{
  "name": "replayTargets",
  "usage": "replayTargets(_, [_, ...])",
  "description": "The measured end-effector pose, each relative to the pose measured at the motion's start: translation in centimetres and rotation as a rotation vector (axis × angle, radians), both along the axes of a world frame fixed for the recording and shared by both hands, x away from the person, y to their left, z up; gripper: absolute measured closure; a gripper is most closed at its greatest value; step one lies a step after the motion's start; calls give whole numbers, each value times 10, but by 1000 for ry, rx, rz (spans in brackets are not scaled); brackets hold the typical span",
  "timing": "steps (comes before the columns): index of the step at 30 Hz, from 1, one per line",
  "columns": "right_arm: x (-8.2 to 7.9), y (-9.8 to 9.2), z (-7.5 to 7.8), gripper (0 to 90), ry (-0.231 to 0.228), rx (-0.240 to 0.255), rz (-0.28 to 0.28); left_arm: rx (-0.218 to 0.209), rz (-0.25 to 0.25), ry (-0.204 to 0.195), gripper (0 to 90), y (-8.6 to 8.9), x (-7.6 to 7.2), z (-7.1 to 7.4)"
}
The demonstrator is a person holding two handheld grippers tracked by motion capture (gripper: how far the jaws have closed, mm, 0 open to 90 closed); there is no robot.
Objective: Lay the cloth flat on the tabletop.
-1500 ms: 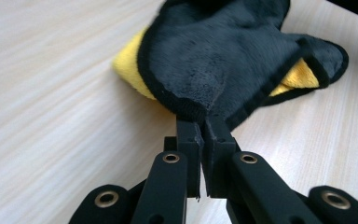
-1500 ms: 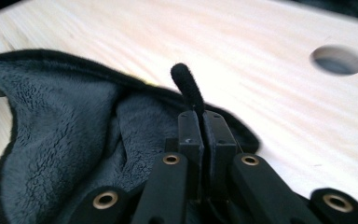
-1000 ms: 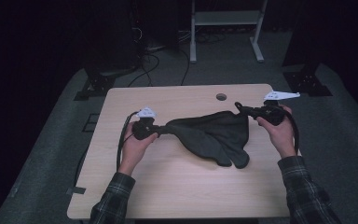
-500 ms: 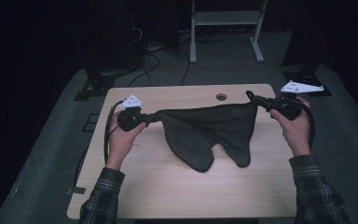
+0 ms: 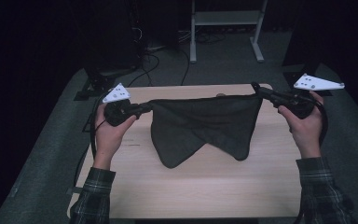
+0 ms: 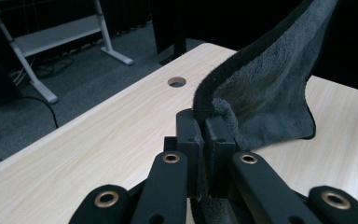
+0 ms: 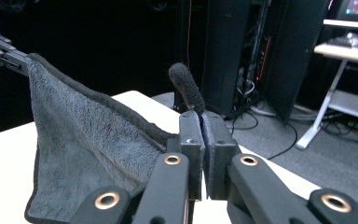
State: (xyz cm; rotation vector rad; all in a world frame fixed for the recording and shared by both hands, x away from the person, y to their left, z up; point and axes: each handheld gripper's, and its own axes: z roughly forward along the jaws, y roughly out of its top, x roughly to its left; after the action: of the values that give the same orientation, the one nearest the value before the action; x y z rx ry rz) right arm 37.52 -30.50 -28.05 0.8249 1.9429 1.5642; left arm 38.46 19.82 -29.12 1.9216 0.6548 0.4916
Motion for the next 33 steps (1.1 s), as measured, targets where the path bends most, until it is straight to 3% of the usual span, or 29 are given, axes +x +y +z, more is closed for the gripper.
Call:
replayTargets(8, [-27,-1,18,868,-52,21,27,-46,-56,-23,859,9,-24,19])
replayTargets(11, [-48,-1,27,868,-78,23,51,-50,-83,-42,858,13,-46,28])
replayTargets(12, [-48,-1,27,868,-78,23,51,-50,-83,-42,858,13,-46,28])
replayTargets(13, [-61,-2,30,868,-87,18,58,-41,-101,-48,858,16,-58,32])
replayTargets(14, [-61,-2,30,868,-87,18,58,-41,-101,-48,858,16,-58,32])
replayTargets(16, [-79,-3,34,867,-104,20,74,-36,-120,-61,857,18,-74,38])
replayTargets(19, [-92,-4,41,867,-126,17,81,-26,-138,-78,857,20,-86,46])
replayTargets(22, [-94,-2,41,867,-117,0,70,-7,-138,-53,856,19,-84,42])
replayTargets(25, [-82,1,27,867,-79,-36,43,17,-132,15,856,16,-70,23])
replayTargets(26, [-77,1,21,867,-60,-42,35,17,-132,15,856,16,-70,23])
replayTargets(27, [-72,1,14,867,-45,-43,30,21,-124,57,856,13,-60,7])
replayTargets(33, [-44,4,-19,867,46,-94,-4,51,-97,134,854,7,-32,-30])
